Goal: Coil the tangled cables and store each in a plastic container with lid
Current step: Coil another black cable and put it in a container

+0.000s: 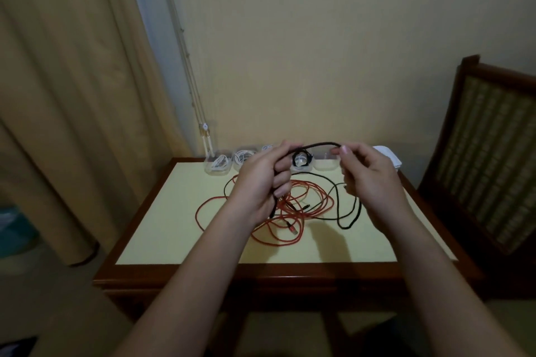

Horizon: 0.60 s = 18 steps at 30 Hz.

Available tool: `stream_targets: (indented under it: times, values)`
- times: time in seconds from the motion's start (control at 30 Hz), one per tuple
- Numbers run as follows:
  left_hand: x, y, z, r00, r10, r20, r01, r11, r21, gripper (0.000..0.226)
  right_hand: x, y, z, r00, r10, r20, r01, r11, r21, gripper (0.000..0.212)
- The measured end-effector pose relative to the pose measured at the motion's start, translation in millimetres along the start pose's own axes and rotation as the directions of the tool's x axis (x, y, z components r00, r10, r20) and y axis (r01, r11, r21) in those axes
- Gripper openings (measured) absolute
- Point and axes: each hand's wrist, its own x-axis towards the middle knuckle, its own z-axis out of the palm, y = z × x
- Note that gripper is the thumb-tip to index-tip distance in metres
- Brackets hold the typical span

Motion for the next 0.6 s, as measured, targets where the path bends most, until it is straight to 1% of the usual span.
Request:
stream_targets:
  times: [0.1, 0.17, 0.2, 0.3, 0.43, 0.5, 0.6]
  values:
    - [-18.4, -2.5, -4.6, 0.999, 0.045, 0.017, -0.046, 0.996, 0.079, 0.028, -19.3, 5.4, -14.1, 0.993, 0.026, -0.119, -0.021, 0.999, 0.041, 0.025]
    - [-29.9, -8.1, -6.4, 0.998, 0.048, 0.032, -0.051, 0.992, 0.114, 0.027, -31.0, 9.6, -21.9, 0.984, 0.064, -0.163, -0.057, 0.997, 0.047, 0.024]
    - [-35.4, -11.0, -6.3, 0.998, 0.043, 0.041, -0.047, 0.994, 0.102, 0.027, -36.4, 12.3, -24.9, 0.982, 0.079, -0.173, -0.073, 0.996, 0.044, 0.023]
    - [-49.2, -19.8, -2.1, 0.998, 0.031, 0.061, -0.028, 0.999, -0.043, 0.030, -53.1, 21.8, -29.1, 0.974, 0.113, -0.195, -0.110, 0.994, 0.026, 0.016]
    - [-60.1, -22.9, 3.4, 0.997, 0.032, 0.070, -0.013, 0.965, -0.261, 0.037, -76.2, 38.6, -29.1, 0.974, 0.135, -0.181, -0.145, 0.989, -0.040, 0.013]
    - [-60.9, -23.3, 0.7, 0.999, 0.039, 0.038, -0.024, 0.943, -0.332, 0.041, -87.8, 47.6, -27.5, 0.973, 0.165, -0.163, -0.179, 0.981, -0.077, 0.012]
    - [-58.0, -24.9, -9.0, 0.998, 0.034, -0.045, -0.049, 0.913, -0.405, 0.039, -101.4, 62.7, -26.7, 0.972, 0.175, -0.157, -0.198, 0.969, -0.148, 0.012]
